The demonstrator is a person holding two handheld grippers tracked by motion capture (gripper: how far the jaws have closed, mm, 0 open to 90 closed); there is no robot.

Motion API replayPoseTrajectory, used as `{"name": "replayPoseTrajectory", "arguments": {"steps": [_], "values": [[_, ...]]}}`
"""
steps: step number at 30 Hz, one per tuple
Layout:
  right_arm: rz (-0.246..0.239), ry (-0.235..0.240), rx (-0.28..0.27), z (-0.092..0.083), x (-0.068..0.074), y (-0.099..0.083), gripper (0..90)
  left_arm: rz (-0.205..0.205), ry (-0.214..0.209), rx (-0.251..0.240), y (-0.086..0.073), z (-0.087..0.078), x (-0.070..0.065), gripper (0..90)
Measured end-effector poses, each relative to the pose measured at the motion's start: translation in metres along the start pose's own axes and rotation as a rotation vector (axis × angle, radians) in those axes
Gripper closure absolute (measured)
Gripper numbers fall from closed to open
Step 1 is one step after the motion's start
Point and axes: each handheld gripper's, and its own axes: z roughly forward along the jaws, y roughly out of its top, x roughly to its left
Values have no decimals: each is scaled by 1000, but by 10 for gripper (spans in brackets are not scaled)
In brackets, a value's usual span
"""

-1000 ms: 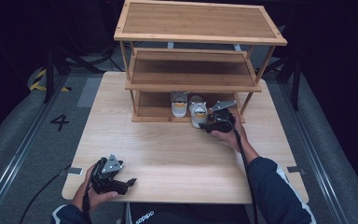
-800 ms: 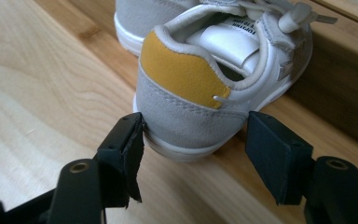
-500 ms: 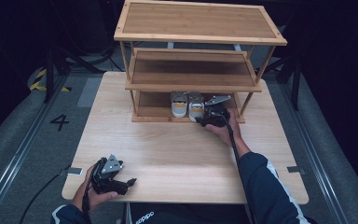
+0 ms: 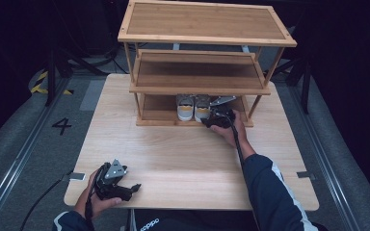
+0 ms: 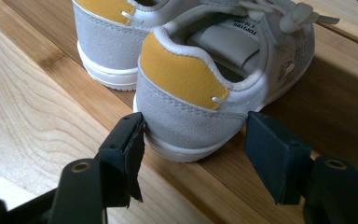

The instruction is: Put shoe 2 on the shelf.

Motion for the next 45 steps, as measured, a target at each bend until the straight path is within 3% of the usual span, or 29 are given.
{"name": "replayPoseTrajectory", "arguments": {"steps": [9, 13, 19, 24, 26, 27, 31, 45], "values": [[-2, -6, -11, 5, -2, 2, 387, 1, 0, 0, 0, 0, 0, 155], [-3, -32, -5, 10, -1, 3, 385, 2, -2, 1, 0, 0, 0, 155], [-5, -17, -8, 6, -3, 3, 395, 6, -9, -4, 0, 1, 1, 153], [-40, -3, 15, -9, -3, 5, 346, 6, -12, -2, 0, 1, 1, 153], [-66, -19, 34, -18, -1, 4, 345, 5, -12, -3, 0, 1, 1, 153], [-88, 3, 36, -25, -2, 3, 330, 6, -12, -2, 0, 1, 1, 153], [-85, 22, 62, -37, -4, 0, 314, 6, -12, -2, 0, 1, 1, 153], [-147, -16, 118, -95, -13, -23, 276, 6, -12, -2, 0, 1, 1, 153]]}}
